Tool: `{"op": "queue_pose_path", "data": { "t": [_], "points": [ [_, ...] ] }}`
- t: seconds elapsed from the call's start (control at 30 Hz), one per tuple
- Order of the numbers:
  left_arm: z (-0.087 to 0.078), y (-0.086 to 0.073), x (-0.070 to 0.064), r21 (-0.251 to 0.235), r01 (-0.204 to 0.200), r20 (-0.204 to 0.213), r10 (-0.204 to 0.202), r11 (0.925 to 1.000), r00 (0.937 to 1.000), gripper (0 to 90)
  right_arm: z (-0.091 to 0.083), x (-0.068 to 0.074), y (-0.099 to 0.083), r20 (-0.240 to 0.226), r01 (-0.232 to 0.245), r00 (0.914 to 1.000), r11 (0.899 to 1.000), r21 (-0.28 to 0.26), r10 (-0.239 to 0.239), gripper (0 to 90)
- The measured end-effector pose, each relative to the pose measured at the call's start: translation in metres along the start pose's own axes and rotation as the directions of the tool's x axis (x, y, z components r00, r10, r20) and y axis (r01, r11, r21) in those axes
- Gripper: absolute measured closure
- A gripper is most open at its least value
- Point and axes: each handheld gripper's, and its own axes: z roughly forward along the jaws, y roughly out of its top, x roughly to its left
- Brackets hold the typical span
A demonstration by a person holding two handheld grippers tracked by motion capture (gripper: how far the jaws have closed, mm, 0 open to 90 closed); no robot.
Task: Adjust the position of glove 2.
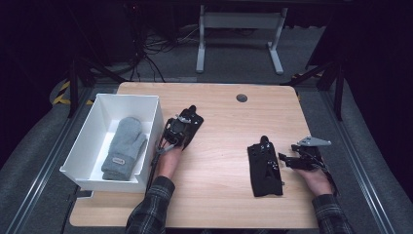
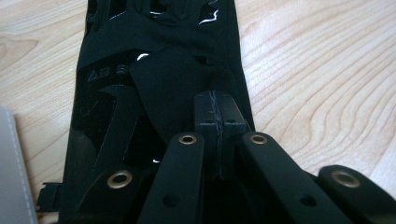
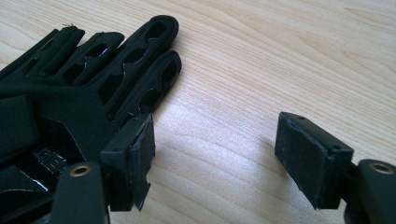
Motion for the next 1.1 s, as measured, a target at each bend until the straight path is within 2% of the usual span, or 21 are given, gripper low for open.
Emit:
{"op": "queue_pose_path", "data": {
  "t": [0.1, 0.13, 0.23, 0.37, 0.47, 0.63, 0.8, 0.87, 0.9, 0.93, 0.97, 1.1],
  "points": [
    [-0.002, -0.001, -0.006, 0.012, -0.02, 0.023, 0.02, 0.9997, 0.9995, 90.0, 0.0, 0.0, 0.0, -0.001, 0.0, 1.0, 1.0, 0.0, 0.0, 28.3],
    [-0.003, -0.002, -0.008, 0.011, -0.019, 0.036, 0.019, 0.9998, 0.9992, 90.0, 0.0, 0.0, 0.0, -0.002, 0.0, 1.0, 1.0, 0.001, 0.0, 28.2],
    [-0.005, -0.006, -0.019, -0.003, -0.05, 0.056, 0.05, 0.9987, 0.9971, 90.0, 0.0, 0.0, 0.0, -0.002, -0.001, 1.0, 1.0, 0.002, 0.001, 27.7],
    [-0.007, -0.01, -0.036, -0.011, -0.071, 0.128, 0.071, 0.9974, 0.9893, 90.0, 0.001, 0.0, 0.0, -0.002, -0.001, 1.0, 1.0, 0.003, 0.001, 27.2],
    [-0.008, -0.013, -0.048, -0.019, -0.075, 0.155, 0.077, 0.997, 0.9848, 90.0, 0.001, 0.0, 0.0, -0.002, 0.0, 1.0, 1.0, 0.003, 0.0, 27.2],
    [-0.011, -0.017, -0.068, -0.02, -0.095, 0.199, 0.097, 0.9953, 0.9752, 90.0, 0.001, 0.0, 0.0, -0.003, 0.0, 1.0, 1.0, 0.003, 0.0, 26.9],
    [-0.015, -0.022, -0.09, -0.023, -0.122, 0.239, 0.124, 0.9923, 0.963, 90.0, 0.001, 0.0, 0.0, -0.003, 0.0, 1.0, 1.0, 0.003, 0.0, 26.7],
    [-0.017, -0.024, -0.1, -0.023, -0.139, 0.26, 0.141, 0.99, 0.9553, 90.0, 0.001, 0.0, 0.0, -0.003, 0.0, 1.0, 1.0, 0.004, 0.0, 26.7],
    [-0.017, -0.024, -0.1, -0.023, -0.139, 0.26, 0.141, 0.99, 0.9553, 90.0, 0.001, 0.0, 0.0, -0.004, 0.001, 1.0, 1.0, 0.004, -0.001, 26.7],
    [-0.018, -0.026, -0.108, -0.03, -0.151, 0.275, 0.153, 0.9881, 0.949, 89.9, 0.001, 0.0, 0.0, -0.004, 0.001, 1.0, 1.0, 0.003, -0.001, 26.7],
    [-0.019, -0.026, -0.111, -0.03, -0.156, 0.286, 0.158, 0.9873, 0.945, 89.8, 0.001, 0.0, 0.001, -0.005, 0.0, 1.0, 1.0, 0.004, 0.0, 26.7],
    [-0.026, -0.023, -0.114, -0.047, -0.175, 0.291, 0.181, 0.9834, 0.9395, 89.3, 0.001, 0.001, 0.001, -0.009, 0.002, 1.0, 1.0, 0.004, -0.002, 26.7]
  ]
}}
